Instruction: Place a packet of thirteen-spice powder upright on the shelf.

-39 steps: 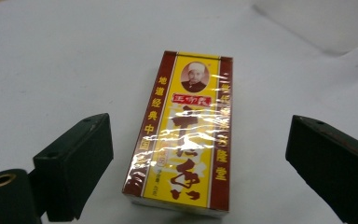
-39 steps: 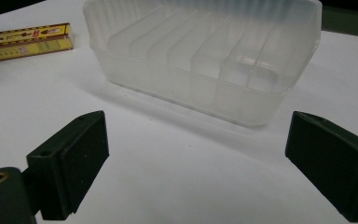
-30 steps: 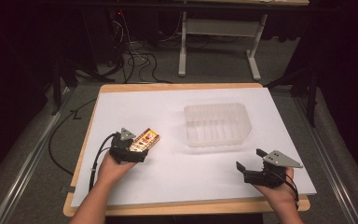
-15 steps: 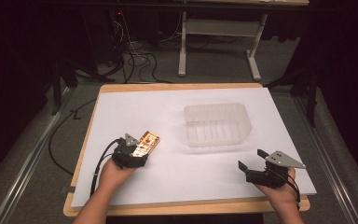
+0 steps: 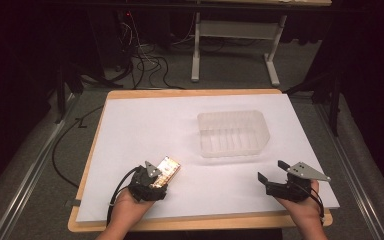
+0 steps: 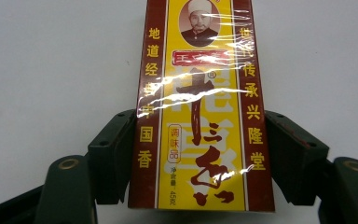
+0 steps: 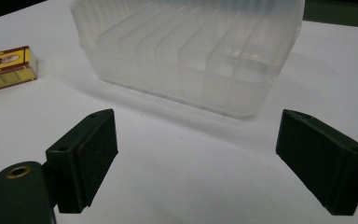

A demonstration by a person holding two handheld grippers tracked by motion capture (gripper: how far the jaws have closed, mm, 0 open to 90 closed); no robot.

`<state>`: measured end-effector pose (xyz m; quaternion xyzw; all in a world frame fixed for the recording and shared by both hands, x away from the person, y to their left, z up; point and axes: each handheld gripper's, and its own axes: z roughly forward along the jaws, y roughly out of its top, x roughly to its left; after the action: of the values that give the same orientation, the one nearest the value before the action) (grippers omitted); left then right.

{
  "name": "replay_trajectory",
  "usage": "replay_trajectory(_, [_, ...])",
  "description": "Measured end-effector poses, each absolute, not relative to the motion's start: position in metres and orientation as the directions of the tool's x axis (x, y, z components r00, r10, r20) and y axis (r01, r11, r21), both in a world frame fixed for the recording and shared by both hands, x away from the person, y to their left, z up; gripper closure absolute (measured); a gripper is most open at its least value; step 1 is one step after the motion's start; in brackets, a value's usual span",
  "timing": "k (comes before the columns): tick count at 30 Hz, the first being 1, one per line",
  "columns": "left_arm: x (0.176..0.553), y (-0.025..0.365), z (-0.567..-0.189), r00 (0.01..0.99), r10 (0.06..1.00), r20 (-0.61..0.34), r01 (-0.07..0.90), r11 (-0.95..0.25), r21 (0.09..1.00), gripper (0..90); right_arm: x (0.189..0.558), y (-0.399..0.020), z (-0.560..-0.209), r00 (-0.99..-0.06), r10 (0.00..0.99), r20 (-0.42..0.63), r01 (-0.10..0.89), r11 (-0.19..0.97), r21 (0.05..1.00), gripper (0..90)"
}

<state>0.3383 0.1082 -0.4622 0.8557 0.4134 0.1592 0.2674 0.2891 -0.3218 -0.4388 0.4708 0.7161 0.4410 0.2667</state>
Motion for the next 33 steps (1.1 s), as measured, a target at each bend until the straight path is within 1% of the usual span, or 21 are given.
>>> replay_trajectory(2, [0.344,0.110,-0.461,0.606,0.796,0.002,0.656,-0.500,0.565,31.3,0.290,-0.323,-0.439,-0.414,0.910,0.034,0.440,0.167,0.882,13.0])
replay_trajectory(4, [0.347,0.109,-0.459,0.616,0.788,0.003,0.658,-0.516,0.549,31.3,0.290,-0.323,-0.440,-0.412,0.910,0.037,0.443,0.165,0.881,13.1])
replay_trajectory(7, [0.351,0.106,-0.456,0.624,0.781,0.014,0.658,-0.536,0.530,28.3,0.290,-0.322,-0.441,-0.410,0.911,0.037,0.447,0.166,0.879,13.3])
replay_trajectory(11, [0.362,0.098,-0.452,0.647,0.763,0.014,0.669,-0.576,0.470,26.7,0.291,-0.322,-0.441,-0.413,0.910,0.036,0.448,0.168,0.878,13.5])
replay_trajectory(23, [0.387,0.088,-0.444,0.683,0.730,-0.015,0.690,-0.639,0.340,26.4,0.290,-0.326,-0.440,-0.404,0.913,0.051,0.452,0.151,0.879,14.2])
replay_trajectory(25, [0.388,0.088,-0.445,0.684,0.729,-0.025,0.692,-0.639,0.334,27.2,0.290,-0.325,-0.440,-0.406,0.913,0.050,0.453,0.153,0.879,14.3])
replay_trajectory(27, [0.392,0.088,-0.446,0.693,0.719,-0.045,0.695,-0.650,0.307,27.2,0.291,-0.325,-0.440,-0.406,0.912,0.051,0.454,0.153,0.878,14.4])
replay_trajectory(33, [0.393,0.087,-0.450,0.699,0.713,-0.058,0.693,-0.655,0.299,29.0,0.291,-0.325,-0.442,-0.407,0.912,0.050,0.460,0.157,0.874,14.7])
